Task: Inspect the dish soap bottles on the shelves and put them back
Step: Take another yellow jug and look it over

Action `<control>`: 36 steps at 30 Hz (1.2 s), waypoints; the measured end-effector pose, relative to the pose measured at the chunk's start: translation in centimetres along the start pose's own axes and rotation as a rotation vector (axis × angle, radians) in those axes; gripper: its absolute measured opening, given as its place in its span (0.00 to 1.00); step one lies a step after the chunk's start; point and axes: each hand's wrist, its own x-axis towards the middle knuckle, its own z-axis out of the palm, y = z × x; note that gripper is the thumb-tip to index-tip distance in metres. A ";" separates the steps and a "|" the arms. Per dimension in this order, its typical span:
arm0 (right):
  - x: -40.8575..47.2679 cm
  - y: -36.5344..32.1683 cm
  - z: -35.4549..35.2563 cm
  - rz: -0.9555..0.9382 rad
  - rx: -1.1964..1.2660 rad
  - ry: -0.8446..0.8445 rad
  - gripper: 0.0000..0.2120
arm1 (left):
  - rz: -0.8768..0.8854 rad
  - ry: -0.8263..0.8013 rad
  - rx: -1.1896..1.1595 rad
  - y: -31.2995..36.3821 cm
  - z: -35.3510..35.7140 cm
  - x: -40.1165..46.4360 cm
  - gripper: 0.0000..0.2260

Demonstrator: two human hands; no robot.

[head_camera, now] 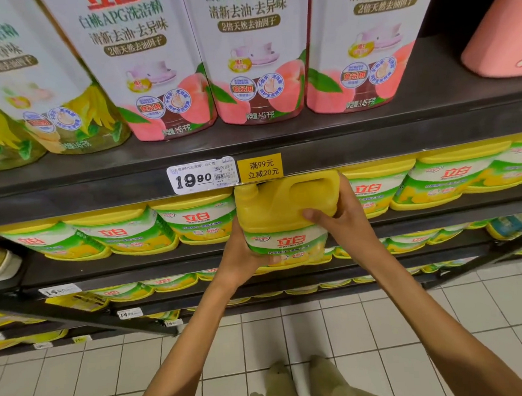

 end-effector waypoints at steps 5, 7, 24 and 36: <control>1.1 0.5 -0.3 -0.022 -0.014 0.006 0.23 | 0.005 0.074 0.054 -0.6 0.4 1.8 0.43; 1.5 0.8 -0.1 -0.037 -0.005 0.034 0.22 | -0.004 0.093 0.035 -0.6 0.6 2.5 0.42; 0.3 1.2 0.7 -0.234 -0.763 0.210 0.39 | -0.063 0.494 0.078 -1.3 3.8 1.2 0.23; 3.1 2.9 1.7 -0.205 -0.908 0.305 0.26 | -0.077 0.683 -0.033 0.0 6.4 2.7 0.16</control>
